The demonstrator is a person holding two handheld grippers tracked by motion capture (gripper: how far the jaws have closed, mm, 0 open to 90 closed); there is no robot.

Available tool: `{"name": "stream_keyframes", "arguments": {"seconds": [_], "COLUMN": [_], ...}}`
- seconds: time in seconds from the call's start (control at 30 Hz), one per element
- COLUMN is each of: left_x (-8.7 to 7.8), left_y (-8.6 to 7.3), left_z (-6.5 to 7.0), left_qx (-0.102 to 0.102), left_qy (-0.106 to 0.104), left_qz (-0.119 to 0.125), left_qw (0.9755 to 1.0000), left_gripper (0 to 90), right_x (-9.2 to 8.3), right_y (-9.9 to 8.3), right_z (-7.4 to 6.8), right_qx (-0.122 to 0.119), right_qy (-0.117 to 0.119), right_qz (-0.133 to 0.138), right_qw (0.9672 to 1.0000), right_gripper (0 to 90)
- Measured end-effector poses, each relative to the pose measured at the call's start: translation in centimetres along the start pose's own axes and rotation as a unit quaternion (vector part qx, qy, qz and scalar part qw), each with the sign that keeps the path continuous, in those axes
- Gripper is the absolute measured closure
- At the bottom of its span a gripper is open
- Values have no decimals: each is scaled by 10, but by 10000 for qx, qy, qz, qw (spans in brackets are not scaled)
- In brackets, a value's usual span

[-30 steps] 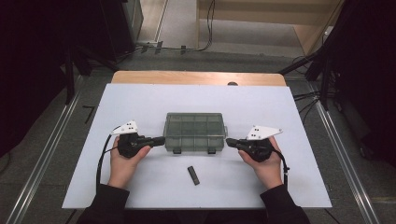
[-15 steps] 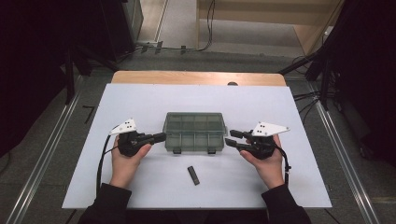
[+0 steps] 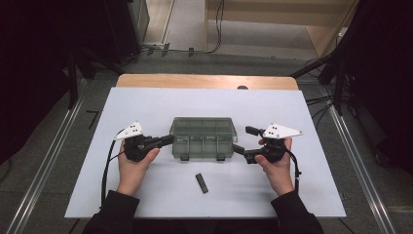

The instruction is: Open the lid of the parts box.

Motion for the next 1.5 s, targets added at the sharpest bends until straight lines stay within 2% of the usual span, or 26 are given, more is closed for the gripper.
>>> {"name": "stream_keyframes", "arguments": {"seconds": [0.07,0.33,0.4,0.5,0.67,0.7,0.87,0.97,1.13,1.23,1.27,1.33,1.37,1.43,1.5], "left_x": [0,3,4,5,7,7,5,3,2,1,0,-2,-4,-7,-10], "left_y": [1,6,8,10,12,12,17,19,21,22,22,23,24,24,24], "left_z": [0,-1,-1,-2,-3,-4,-3,-2,-3,-2,-1,-1,-2,-3,-4], "left_qx": [-21,14,5,23,13,22,17,18,38,52,58,76,96,109,114], "left_qy": [3,79,151,214,265,274,297,301,330,348,366,419,508,594,589], "left_qz": [44,117,145,181,240,257,368,427,470,483,481,490,466,463,459], "left_qw": [10000,9999,9998,9996,9994,9993,9989,9986,9983,9982,9982,9979,9976,9971,9971], "left_gripper": [900,900,900,900,900,900,900,900,900,900,900,893,812,784,737], "right_x": [2,7,9,14,22,24,29,27,26,28,28,27,27,25,24], "right_y": [1,2,2,1,-1,-2,1,8,13,15,17,18,19,21,22], "right_z": [1,5,7,13,19,19,18,20,20,18,17,17,17,18,20], "right_qx": [11,53,82,99,123,117,-22,-91,-125,-212,-274,-274,-271,-212,-152], "right_qy": [-37,-121,-218,-583,-933,-956,-1097,-1021,-1023,-1010,-987,-972,-982,-980,-930], "right_qz": [-13,7,25,-18,-55,-58,38,154,248,276,302,316,336,371,415], "right_qw": [10000,9999,9997,9983,9955,9953,9940,9946,9944,9943,9943,9944,9942,9943,9947], "right_gripper": [0,0,0,2,159,211,341,486,555,589,626,636,653,687,689]}}
Point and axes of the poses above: each handheld gripper's, and its own axes: x roughly forward along the jaws, y roughly out of its top, z roughly to its right, the point moved 9 cm from there along x, roughly forward along the jaws, and after that the axes turned 3 degrees about x, right-handed, at the moved point
